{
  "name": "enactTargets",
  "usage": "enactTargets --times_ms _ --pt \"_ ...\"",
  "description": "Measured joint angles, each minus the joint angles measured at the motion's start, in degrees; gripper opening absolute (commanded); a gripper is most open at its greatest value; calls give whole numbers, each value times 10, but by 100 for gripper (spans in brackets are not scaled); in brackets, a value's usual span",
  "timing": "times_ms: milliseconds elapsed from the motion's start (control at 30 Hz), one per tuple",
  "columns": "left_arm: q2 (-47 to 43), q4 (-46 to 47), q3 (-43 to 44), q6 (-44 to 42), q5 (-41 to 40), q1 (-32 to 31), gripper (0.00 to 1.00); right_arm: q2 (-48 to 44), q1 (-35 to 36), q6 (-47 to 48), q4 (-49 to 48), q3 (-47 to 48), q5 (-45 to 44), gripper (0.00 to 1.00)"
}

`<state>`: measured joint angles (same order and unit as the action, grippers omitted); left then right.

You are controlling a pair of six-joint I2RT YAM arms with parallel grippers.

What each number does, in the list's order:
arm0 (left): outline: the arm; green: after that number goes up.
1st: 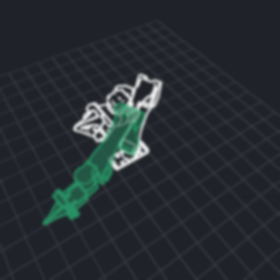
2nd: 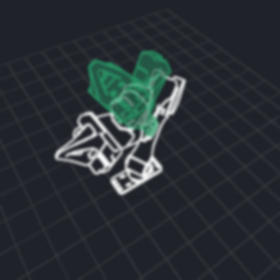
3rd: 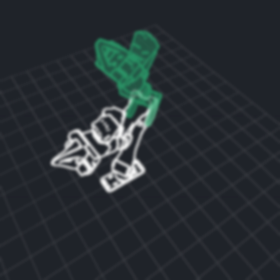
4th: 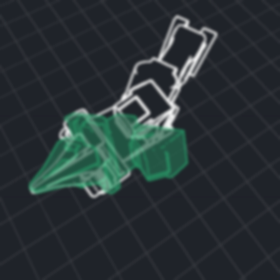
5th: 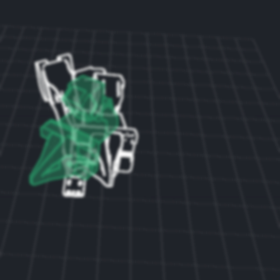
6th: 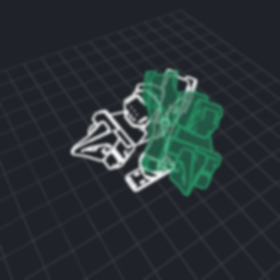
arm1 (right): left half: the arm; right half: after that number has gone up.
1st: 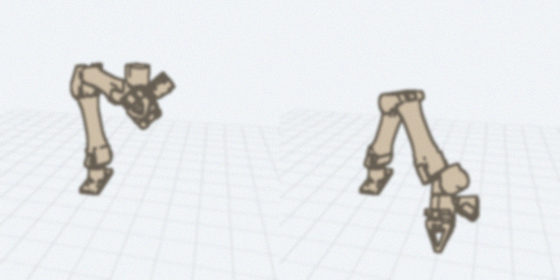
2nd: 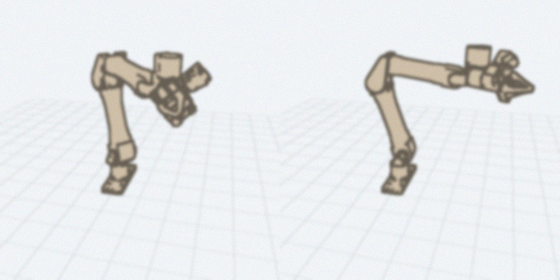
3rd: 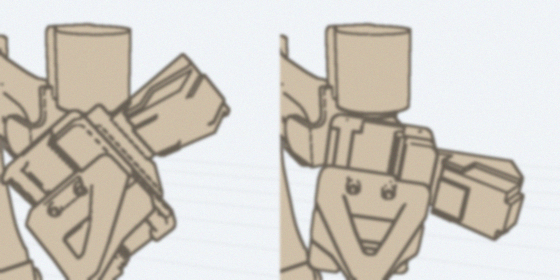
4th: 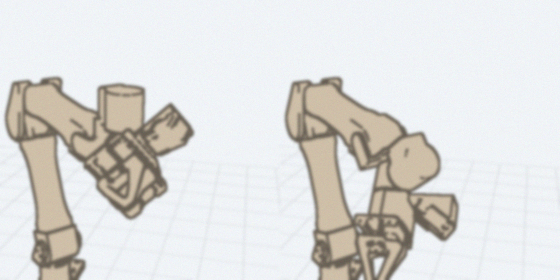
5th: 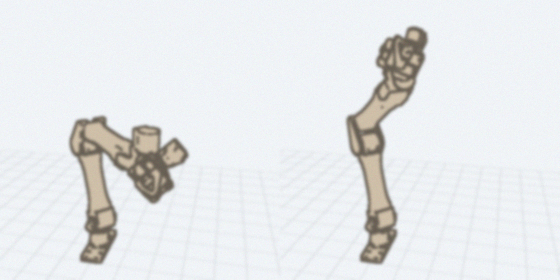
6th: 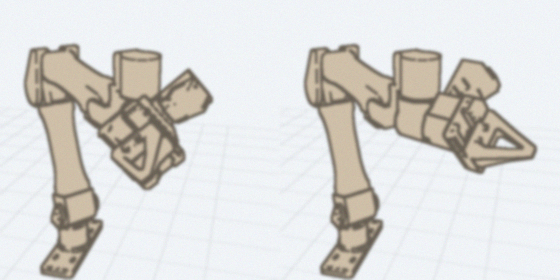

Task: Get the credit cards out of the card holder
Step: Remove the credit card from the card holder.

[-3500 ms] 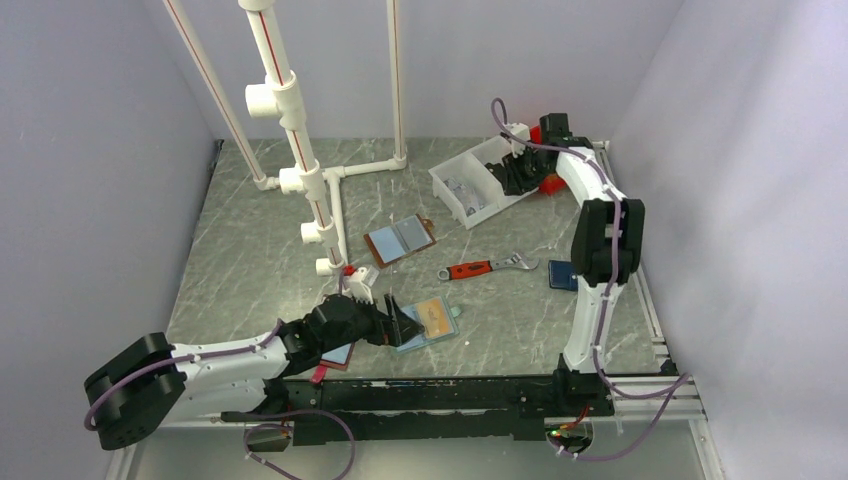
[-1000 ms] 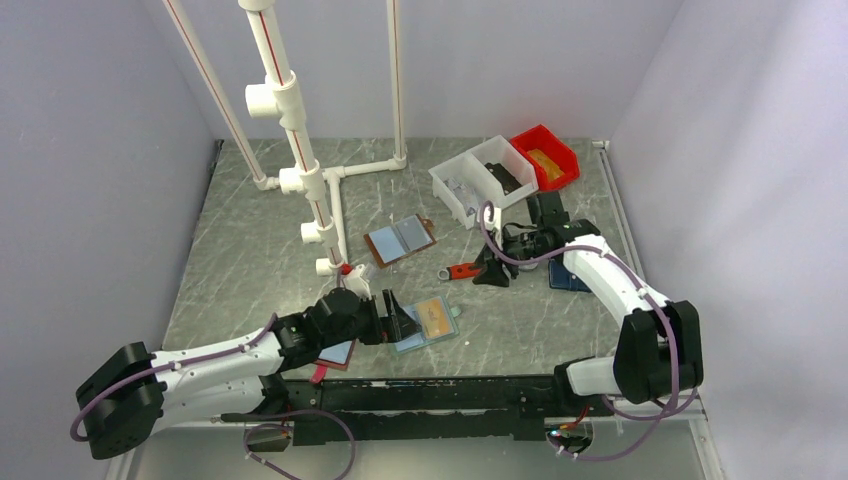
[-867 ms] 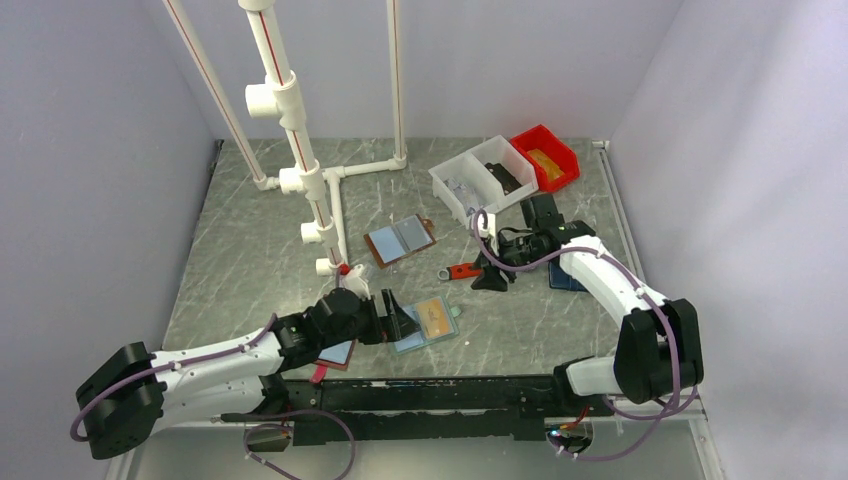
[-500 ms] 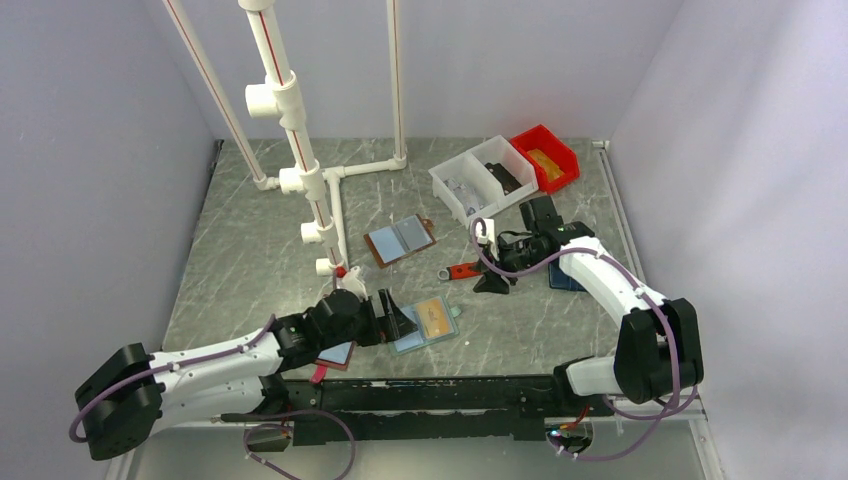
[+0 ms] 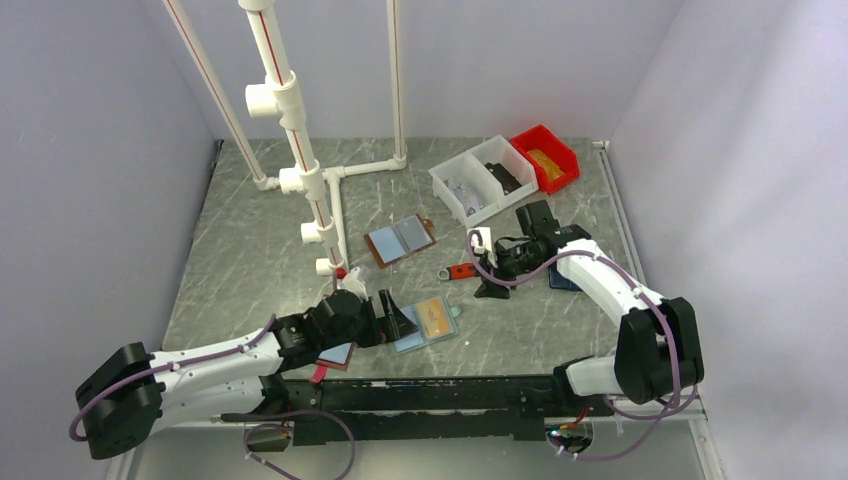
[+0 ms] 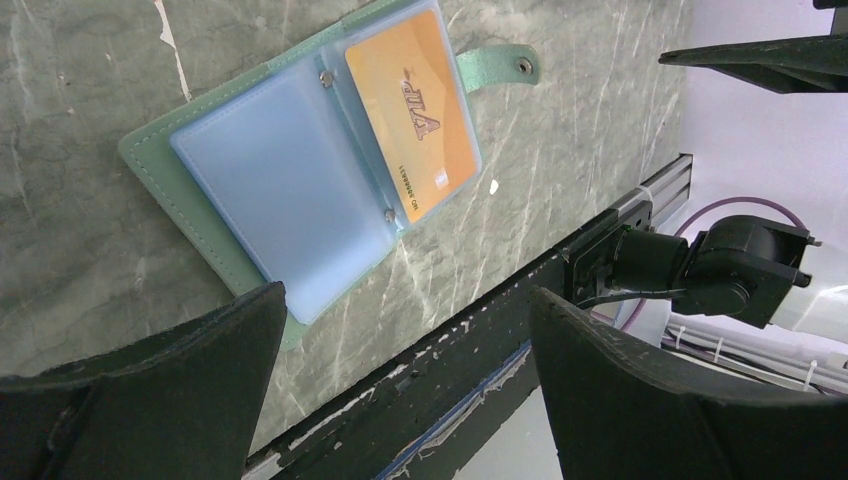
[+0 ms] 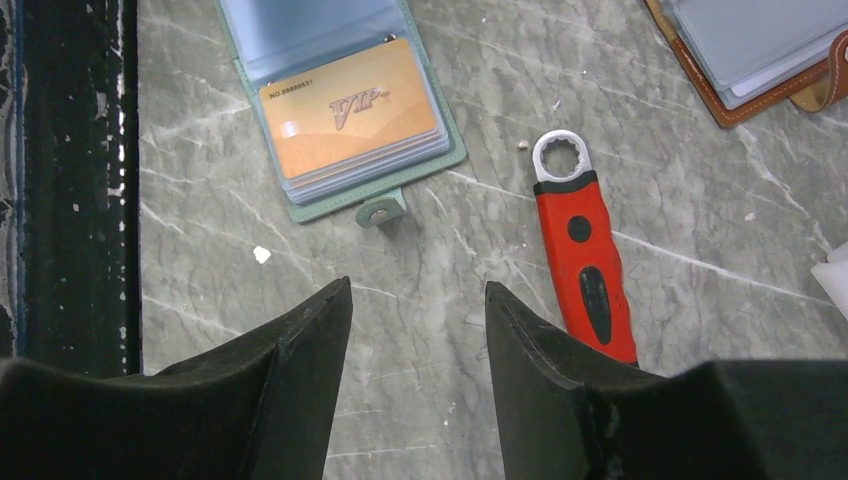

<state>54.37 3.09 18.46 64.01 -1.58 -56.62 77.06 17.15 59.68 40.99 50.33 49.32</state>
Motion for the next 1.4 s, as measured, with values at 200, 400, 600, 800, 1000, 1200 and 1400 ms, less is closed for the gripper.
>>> enactTargets --times_ms 200,400,600,800,1000,1200,1400 --pt "0 0 0 2 0 -1 95 5 10 12 1 -3 -16 55" --pt "0 0 0 2 0 -2 95 12 25 24 1 -9 -34 56" --pt "0 4 0 4 0 -3 95 16 38 38 -1 -18 -58 57" --pt "0 14 0 12 0 -3 94 17 44 38 -9 -24 -73 55" --pt "14 39 -1 26 -3 -3 77 17 52 29 -21 -25 -71 38" --pt "59 82 -3 34 -3 -3 66 17 97 16 -26 -25 -55 17" --pt "113 108 -3 43 -10 -9 57 39 162 -12 -53 -25 -70 1"
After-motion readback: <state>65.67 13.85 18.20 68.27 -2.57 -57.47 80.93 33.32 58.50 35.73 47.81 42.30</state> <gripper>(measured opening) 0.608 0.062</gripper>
